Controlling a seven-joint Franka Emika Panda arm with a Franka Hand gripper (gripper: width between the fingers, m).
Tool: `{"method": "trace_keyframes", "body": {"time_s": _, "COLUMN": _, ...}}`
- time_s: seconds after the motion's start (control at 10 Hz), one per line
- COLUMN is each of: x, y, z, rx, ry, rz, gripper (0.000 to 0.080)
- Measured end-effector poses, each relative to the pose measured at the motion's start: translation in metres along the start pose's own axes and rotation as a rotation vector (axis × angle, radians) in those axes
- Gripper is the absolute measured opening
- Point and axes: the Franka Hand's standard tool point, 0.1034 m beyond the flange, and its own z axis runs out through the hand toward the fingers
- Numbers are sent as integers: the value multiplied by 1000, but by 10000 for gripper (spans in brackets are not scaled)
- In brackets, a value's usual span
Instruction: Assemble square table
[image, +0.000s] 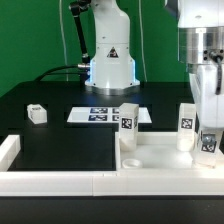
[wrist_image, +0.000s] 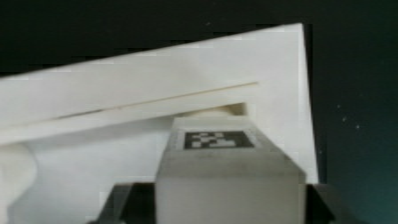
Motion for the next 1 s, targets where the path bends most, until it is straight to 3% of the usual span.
{"method": "trace_keyframes", "body": {"time_s": 0.2, "x": -1, "y": 0, "z": 1, "rx": 5, "ry": 12, "rz": -105, "gripper": 302}}
{"method": "trace_keyframes", "body": {"time_s": 0.3, "x": -5, "y": 0, "z": 3, "rx": 26, "ry": 39, "rz": -315, "gripper": 506}}
{"method": "trace_keyframes", "body": {"time_s": 0.4, "x": -7, "y": -1, "z": 3, "rx": 28, "ry": 54, "rz": -519, "gripper": 506}}
{"method": "trace_keyframes", "body": {"time_s": 0.5, "x": -6, "y": -1, "z": 3, "rx": 27, "ry": 54, "rz": -538, "gripper": 619}}
{"method": "trace_keyframes", "body": {"time_s": 0.7, "x": -5, "y": -1, "z": 3, "rx": 23, "ry": 58, "rz": -672, "gripper": 640}}
{"method": "trace_keyframes", "body": {"time_s": 1.0, "x": -2, "y": -10, "z": 0, "rx": 4, "ry": 95, "rz": -1131, "gripper": 649}}
